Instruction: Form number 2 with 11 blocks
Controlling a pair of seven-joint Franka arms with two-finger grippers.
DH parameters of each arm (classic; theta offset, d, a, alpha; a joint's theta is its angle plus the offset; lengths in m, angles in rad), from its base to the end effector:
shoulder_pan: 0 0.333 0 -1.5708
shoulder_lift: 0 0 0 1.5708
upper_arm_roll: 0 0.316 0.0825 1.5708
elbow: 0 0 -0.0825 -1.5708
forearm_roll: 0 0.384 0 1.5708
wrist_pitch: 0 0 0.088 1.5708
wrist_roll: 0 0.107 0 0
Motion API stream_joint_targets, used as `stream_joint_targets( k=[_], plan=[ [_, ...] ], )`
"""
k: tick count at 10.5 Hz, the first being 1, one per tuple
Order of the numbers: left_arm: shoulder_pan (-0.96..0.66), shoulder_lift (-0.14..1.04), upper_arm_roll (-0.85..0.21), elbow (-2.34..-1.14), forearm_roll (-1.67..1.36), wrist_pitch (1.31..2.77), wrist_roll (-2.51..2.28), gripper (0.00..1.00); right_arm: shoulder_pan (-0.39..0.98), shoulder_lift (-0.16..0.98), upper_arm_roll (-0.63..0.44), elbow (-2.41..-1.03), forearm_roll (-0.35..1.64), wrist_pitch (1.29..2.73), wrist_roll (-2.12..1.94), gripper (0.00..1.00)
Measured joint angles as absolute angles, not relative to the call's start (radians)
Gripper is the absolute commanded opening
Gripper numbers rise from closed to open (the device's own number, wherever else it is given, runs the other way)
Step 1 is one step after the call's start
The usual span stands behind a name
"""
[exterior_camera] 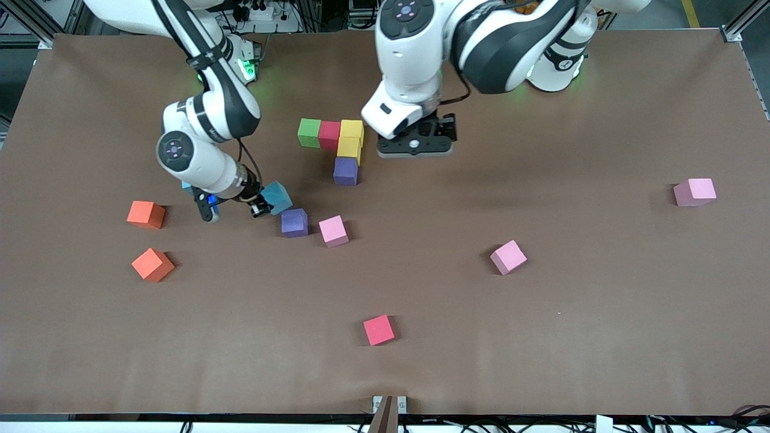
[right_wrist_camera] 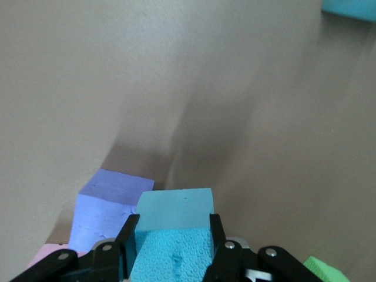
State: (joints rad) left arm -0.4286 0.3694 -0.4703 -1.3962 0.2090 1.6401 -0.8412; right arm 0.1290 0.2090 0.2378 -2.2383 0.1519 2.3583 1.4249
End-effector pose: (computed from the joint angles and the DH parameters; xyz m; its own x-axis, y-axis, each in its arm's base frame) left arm 0.4581 -0.4664 0.5079 0.9979 -0.0596 -0.0261 -0.0618 -0.9938 -0.0924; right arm 0.4976 0.1937 0.2716 0.3769 -0.9127 -0.1577 -0.9175 -0.3913 0.0714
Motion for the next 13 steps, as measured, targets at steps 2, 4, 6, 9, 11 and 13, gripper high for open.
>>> stream_joint_targets(
  k=[2, 4, 6, 9, 11, 13],
  plan=[
    [-0.364, 0.307, -0.470, -1.438, 0.209, 1.634, -0.724, 1.00, 0.150, 0.209, 0.242, -2.251, 0.152, 2.366, 1.515, 0.00],
    [-0.309, 0.239, -0.471, -1.455, 0.206, 1.599, -0.668, 1.00, 0.152, 0.200, 0.259, -2.275, 0.152, 2.369, 1.572, 0.00],
    [-0.259, 0.186, -0.471, -1.460, 0.163, 1.582, -0.648, 1.00, 0.150, 0.165, 0.259, -2.341, 0.153, 2.410, 1.655, 0.00],
    [-0.172, 0.096, -0.468, -1.463, 0.134, 1.498, -0.532, 1.00, 0.151, 0.147, 0.288, -2.412, 0.153, 2.515, 1.799, 0.00],
    [-0.113, 0.058, -0.466, -1.467, 0.097, 1.474, -0.485, 1.00, 0.158, 0.147, 0.312, -2.420, 0.153, 2.523, 1.862, 0.00],
    [-0.094, 0.052, -0.466, -1.467, 0.090, 1.475, -0.474, 1.00, 0.187, 0.147, 0.320, -2.422, 0.153, 2.523, 1.908, 0.00]
  ],
)
